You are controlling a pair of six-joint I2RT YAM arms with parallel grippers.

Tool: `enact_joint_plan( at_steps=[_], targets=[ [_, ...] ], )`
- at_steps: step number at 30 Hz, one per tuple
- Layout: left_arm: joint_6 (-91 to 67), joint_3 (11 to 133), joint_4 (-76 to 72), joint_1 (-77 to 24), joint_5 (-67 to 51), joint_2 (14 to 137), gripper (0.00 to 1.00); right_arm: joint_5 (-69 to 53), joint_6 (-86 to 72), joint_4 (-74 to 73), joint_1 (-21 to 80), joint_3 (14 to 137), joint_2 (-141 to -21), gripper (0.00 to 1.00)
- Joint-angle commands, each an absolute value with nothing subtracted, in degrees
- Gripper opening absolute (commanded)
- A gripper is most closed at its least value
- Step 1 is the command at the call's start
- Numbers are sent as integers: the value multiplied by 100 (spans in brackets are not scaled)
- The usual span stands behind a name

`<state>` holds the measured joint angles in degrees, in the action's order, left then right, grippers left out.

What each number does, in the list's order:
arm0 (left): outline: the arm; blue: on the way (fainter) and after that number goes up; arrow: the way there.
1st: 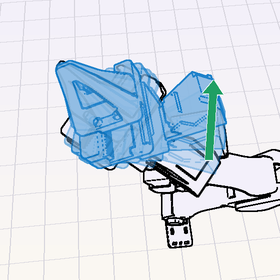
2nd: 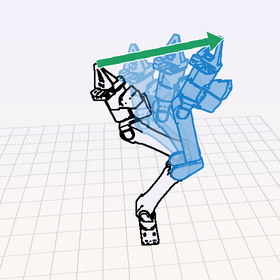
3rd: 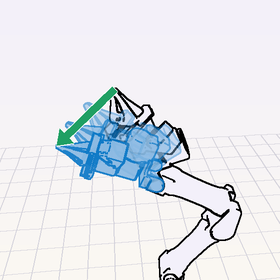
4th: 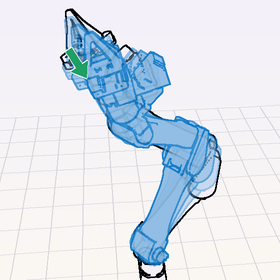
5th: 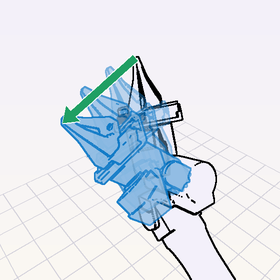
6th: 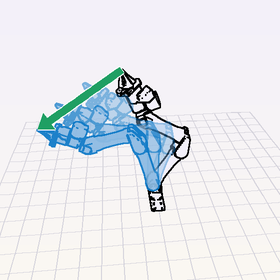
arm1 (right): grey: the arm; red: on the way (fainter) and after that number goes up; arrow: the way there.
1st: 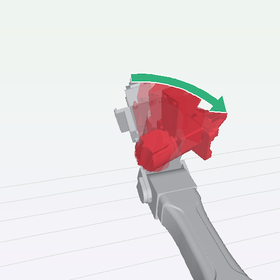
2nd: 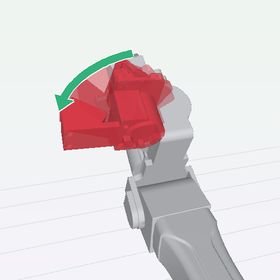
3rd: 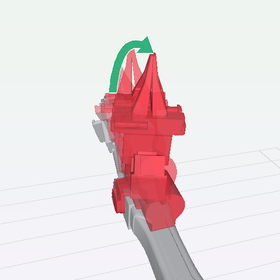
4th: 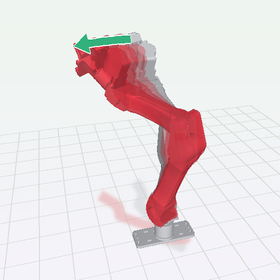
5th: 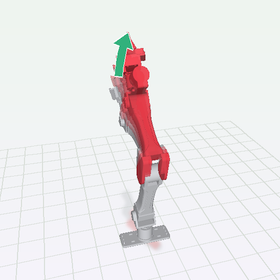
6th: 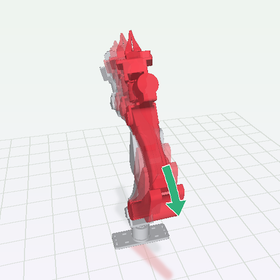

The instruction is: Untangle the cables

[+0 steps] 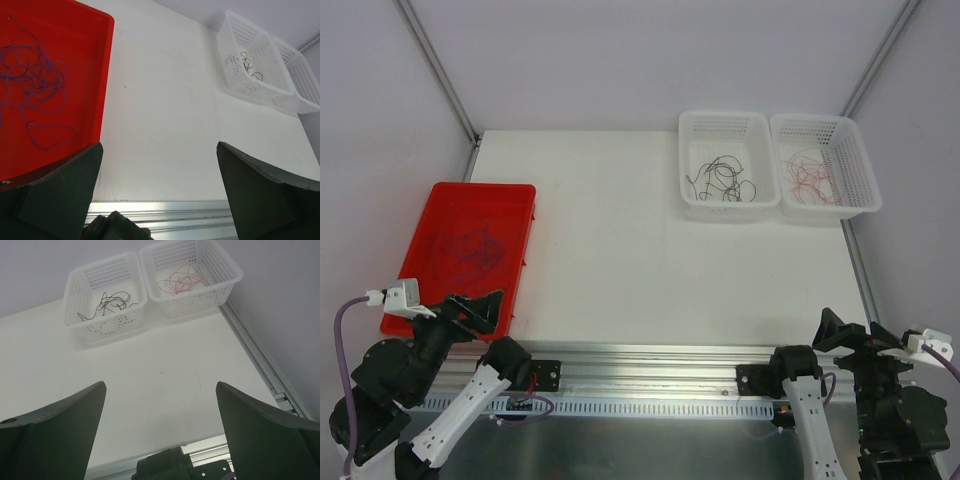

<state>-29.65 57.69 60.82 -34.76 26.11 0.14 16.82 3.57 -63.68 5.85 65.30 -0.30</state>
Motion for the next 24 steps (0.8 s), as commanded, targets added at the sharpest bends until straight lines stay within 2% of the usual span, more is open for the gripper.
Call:
enact_joint_plan(
  at_steps=[1, 24],
  targets=[
    [-3059, 5880, 6135, -3410, 2733, -914, 99, 1626, 404, -6161, 615, 6513, 598, 97],
    [-3129, 5977, 6337, -3401, 2672, -905, 99, 1380, 387, -6390, 615, 6636, 413, 97]
  ],
)
